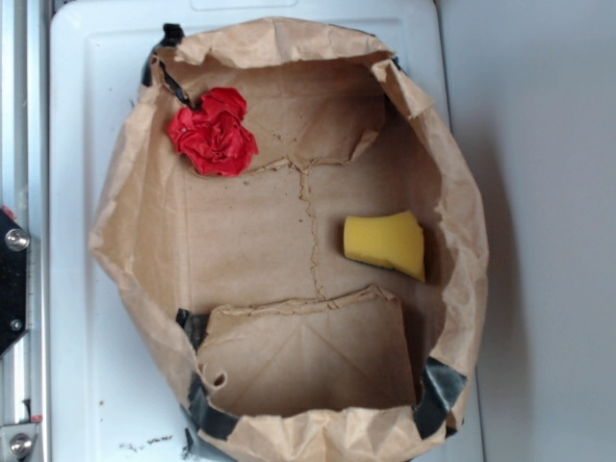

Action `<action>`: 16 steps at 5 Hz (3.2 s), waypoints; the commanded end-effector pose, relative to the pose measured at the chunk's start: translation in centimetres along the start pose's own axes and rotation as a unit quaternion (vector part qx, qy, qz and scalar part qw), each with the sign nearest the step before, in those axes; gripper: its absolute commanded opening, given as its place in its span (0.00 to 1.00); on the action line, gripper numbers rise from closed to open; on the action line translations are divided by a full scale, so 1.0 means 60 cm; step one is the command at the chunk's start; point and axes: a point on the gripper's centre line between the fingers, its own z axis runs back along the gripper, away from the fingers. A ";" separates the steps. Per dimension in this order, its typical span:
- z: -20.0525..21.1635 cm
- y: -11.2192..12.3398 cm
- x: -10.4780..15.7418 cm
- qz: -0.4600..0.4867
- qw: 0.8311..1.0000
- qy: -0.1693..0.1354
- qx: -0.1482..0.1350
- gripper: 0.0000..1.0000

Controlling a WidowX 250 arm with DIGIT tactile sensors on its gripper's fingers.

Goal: Grab the red paper.

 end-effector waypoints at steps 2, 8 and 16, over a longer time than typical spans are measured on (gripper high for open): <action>-0.025 -0.007 0.055 0.062 0.998 -0.012 0.003 1.00; -0.153 0.061 0.238 0.308 0.945 -0.060 0.087 1.00; -0.200 0.092 0.245 0.015 0.997 -0.035 0.064 1.00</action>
